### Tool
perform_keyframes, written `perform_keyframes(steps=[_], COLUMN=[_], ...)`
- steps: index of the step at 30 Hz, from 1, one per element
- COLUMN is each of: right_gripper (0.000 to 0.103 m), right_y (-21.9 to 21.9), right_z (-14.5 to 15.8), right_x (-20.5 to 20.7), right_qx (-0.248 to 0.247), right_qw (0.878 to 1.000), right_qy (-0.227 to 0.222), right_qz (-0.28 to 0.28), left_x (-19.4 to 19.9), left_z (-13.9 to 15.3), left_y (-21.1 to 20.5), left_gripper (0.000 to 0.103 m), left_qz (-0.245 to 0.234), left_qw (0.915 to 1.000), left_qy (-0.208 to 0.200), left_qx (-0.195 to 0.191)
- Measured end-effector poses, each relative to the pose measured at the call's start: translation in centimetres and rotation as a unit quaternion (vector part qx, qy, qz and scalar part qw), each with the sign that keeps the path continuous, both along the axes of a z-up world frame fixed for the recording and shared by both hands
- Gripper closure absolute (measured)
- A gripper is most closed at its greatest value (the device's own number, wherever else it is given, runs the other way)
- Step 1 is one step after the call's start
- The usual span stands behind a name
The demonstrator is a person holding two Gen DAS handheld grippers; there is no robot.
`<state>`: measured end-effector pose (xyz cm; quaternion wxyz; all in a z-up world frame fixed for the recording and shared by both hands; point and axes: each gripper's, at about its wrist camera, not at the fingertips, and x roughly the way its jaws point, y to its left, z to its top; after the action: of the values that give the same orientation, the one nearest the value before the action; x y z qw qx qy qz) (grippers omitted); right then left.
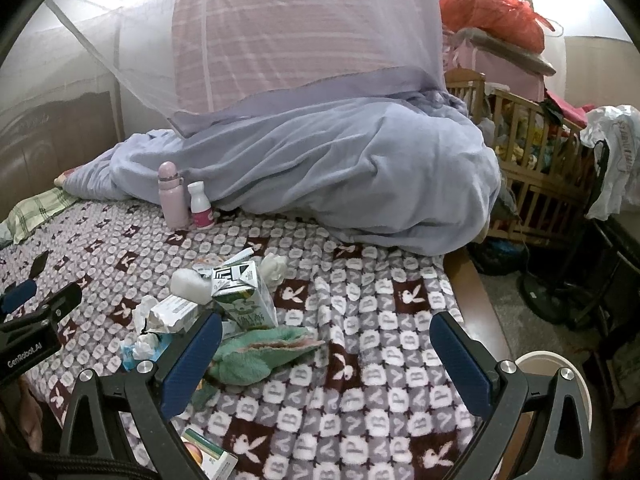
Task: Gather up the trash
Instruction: 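Move both tools toward the trash pile on the blanket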
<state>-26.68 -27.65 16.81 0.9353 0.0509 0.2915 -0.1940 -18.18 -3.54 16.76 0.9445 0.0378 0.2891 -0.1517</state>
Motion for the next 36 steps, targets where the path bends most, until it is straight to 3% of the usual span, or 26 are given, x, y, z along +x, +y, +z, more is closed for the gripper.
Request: perform_keyframes(steps=[36], right_gripper=[0.0], right_y=[0.4], right_z=[-3.3], right_x=[2.0], right_qx=[0.021], right_qw=[0.998], right_qy=[0.061], right_qz=[0.029], left_x=[2.0], left_z=[-2.1], left_y=[-0.9], left_gripper=[0.005], left_qz=[0.019], left_qw=[0.9991], left_qy=[0.035], left_qx=[0.017])
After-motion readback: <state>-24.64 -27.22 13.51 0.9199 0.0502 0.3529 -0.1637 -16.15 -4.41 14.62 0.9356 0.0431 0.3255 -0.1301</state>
